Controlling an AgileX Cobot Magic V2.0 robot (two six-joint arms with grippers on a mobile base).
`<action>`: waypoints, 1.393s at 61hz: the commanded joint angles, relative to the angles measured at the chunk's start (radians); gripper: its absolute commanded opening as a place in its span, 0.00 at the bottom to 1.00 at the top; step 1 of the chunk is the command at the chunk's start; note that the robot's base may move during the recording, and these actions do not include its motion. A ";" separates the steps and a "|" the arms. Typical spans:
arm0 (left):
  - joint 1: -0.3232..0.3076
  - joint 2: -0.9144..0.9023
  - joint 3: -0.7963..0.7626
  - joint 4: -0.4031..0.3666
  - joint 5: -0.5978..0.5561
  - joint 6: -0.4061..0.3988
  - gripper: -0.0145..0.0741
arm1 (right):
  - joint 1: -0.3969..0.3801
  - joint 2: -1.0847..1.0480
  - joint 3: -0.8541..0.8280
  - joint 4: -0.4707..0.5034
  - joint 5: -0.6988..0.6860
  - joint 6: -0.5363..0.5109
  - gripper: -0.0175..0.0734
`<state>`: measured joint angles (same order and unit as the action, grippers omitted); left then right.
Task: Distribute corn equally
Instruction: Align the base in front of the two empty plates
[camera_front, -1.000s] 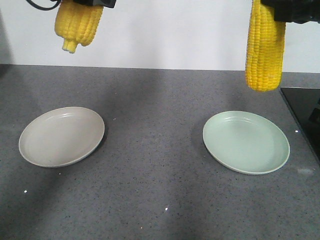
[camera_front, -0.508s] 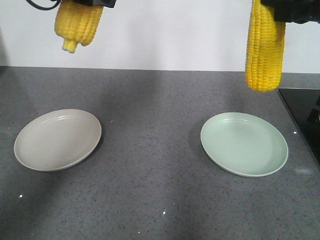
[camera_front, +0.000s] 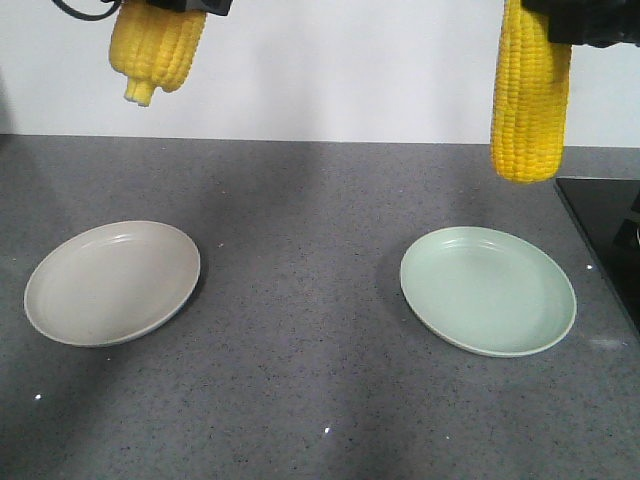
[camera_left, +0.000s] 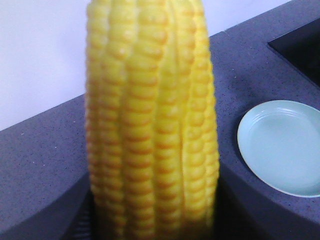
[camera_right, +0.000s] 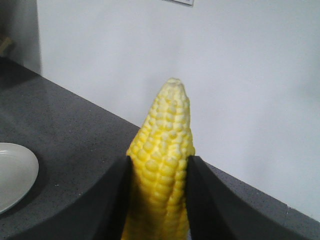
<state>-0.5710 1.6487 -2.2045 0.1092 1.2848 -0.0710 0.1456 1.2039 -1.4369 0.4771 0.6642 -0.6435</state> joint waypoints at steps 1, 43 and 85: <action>-0.001 -0.036 -0.025 0.003 -0.034 -0.008 0.16 | -0.007 -0.023 -0.031 0.020 -0.066 -0.005 0.19; -0.001 -0.036 -0.025 0.003 -0.034 -0.008 0.16 | -0.007 -0.023 -0.031 0.020 -0.066 -0.005 0.19; -0.001 -0.036 -0.025 0.003 -0.034 -0.008 0.16 | -0.007 -0.023 -0.031 0.020 -0.066 -0.005 0.19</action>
<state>-0.5710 1.6487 -2.2045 0.1092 1.2848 -0.0710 0.1456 1.2039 -1.4369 0.4771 0.6642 -0.6435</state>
